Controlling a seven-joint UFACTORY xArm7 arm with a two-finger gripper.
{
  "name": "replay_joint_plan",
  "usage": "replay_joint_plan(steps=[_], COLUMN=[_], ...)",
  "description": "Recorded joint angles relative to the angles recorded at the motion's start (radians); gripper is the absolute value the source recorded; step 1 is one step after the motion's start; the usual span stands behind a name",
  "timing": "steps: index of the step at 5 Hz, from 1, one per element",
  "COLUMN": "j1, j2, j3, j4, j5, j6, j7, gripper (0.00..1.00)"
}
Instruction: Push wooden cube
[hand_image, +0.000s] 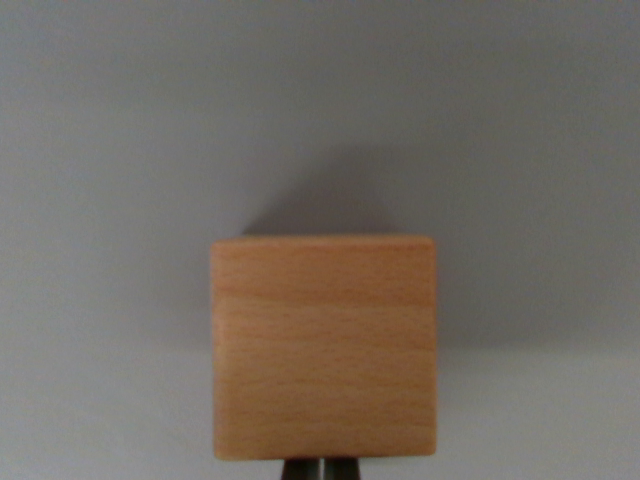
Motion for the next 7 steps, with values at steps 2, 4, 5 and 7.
replay_joint_plan(steps=[2,4,5,7], j1=[-0.0007,-0.0012,-0.0017,-0.0020], j2=[0.024,0.046,0.064,0.076], j3=[-0.001,-0.002,-0.002,-0.003], j4=[0.038,0.071,0.098,0.118], j5=[-0.0001,-0.0002,-0.0003,-0.0003], j6=[0.013,0.025,0.034,0.041], j7=[-0.002,-0.004,-0.005,-0.006], gripper=[1.00,1.00,1.00,1.00])
